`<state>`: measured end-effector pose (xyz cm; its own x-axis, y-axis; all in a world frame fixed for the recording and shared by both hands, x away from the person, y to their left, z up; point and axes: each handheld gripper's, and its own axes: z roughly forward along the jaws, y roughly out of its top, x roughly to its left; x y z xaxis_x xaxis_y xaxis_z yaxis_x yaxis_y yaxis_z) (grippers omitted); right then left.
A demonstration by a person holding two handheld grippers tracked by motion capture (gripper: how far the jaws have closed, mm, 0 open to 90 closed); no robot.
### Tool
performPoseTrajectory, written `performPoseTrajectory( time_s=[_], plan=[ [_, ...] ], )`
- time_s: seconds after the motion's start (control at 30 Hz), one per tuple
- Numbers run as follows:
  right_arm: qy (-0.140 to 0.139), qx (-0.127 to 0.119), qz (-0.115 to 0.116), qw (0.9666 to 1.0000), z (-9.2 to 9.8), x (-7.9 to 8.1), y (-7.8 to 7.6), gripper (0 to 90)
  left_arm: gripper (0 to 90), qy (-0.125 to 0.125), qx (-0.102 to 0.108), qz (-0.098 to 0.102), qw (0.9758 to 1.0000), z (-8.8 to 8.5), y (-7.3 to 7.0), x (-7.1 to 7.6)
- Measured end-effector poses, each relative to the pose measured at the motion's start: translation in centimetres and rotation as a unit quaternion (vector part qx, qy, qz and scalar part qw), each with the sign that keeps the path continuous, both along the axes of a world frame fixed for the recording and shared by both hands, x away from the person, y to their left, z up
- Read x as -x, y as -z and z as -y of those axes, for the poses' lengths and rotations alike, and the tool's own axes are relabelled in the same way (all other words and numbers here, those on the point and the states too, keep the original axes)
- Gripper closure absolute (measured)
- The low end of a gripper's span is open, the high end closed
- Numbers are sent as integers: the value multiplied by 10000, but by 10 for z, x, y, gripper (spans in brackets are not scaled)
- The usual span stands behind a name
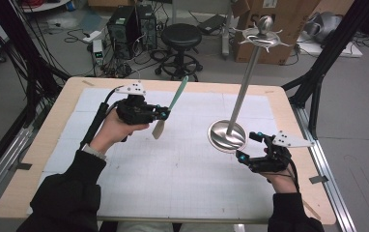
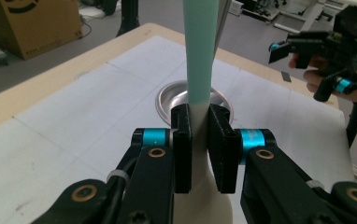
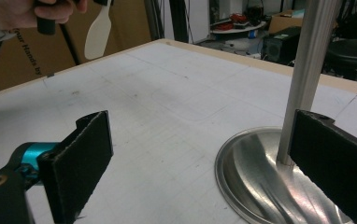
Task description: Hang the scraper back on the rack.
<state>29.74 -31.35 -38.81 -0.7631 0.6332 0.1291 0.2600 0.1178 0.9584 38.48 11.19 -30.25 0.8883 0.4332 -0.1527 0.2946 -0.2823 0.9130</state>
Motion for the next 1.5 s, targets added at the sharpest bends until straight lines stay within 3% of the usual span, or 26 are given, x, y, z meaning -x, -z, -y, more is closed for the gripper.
performPoseTrajectory(
  time_s=[0.43,0.83,1.13,1.5],
  plan=[
    [-10,-19,14,10000,0,0,0,56,805,70,-6,406,9991,29,-32,-2],
    [6,-56,0,10000,1,0,0,56,805,139,80,593,9981,52,-52,-7],
    [0,-70,-7,10000,2,1,0,56,806,211,180,776,9966,68,-71,0],
    [-4,-85,-10,10000,2,0,0,56,805,155,149,1036,9944,84,-93,2]
  ],
)
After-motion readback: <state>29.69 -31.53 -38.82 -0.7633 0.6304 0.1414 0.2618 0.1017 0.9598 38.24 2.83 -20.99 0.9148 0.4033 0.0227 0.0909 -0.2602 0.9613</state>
